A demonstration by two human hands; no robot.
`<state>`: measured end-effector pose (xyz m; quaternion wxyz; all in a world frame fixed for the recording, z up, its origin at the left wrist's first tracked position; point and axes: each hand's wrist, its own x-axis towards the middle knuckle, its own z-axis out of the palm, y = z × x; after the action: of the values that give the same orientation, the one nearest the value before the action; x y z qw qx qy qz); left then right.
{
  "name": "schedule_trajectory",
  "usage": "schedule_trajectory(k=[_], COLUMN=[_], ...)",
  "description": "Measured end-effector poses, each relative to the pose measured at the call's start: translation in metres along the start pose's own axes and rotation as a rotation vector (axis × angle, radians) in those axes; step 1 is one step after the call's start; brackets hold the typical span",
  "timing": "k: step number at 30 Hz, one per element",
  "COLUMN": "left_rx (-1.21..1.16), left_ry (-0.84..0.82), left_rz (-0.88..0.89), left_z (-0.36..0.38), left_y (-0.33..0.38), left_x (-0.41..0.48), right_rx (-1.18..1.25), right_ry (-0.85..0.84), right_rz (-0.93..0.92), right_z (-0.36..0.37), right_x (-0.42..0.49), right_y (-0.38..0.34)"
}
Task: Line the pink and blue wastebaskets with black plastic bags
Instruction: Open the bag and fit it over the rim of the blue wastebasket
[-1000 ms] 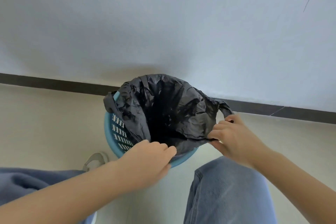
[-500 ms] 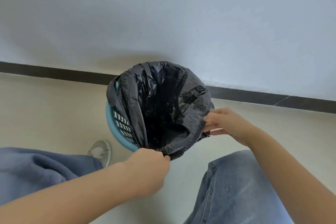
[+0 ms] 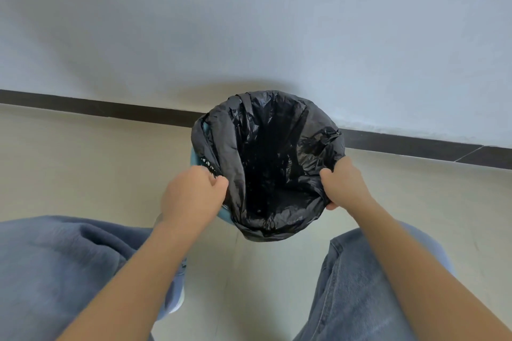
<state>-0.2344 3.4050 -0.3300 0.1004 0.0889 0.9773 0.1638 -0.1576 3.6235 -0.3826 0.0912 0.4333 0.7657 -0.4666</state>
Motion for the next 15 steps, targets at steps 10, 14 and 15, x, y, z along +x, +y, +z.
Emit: schedule_trajectory(k=[10,14,15], left_rx=[-0.752,-1.056,-1.132], left_ry=[-0.436,-0.188,-0.148], left_rz=[-0.366,-0.617,-0.696], left_z=[0.019,0.017,0.015], left_y=[-0.012,-0.023,-0.026], left_x=[0.010,0.007,0.007], right_rx=[-0.060,-0.074,-0.074], right_ry=[0.025,0.012,0.013], right_rz=[0.019,0.034,0.036], right_z=[0.003,0.003,0.003], right_x=[0.007,0.006,0.006], right_y=[-0.002,-0.006,-0.007])
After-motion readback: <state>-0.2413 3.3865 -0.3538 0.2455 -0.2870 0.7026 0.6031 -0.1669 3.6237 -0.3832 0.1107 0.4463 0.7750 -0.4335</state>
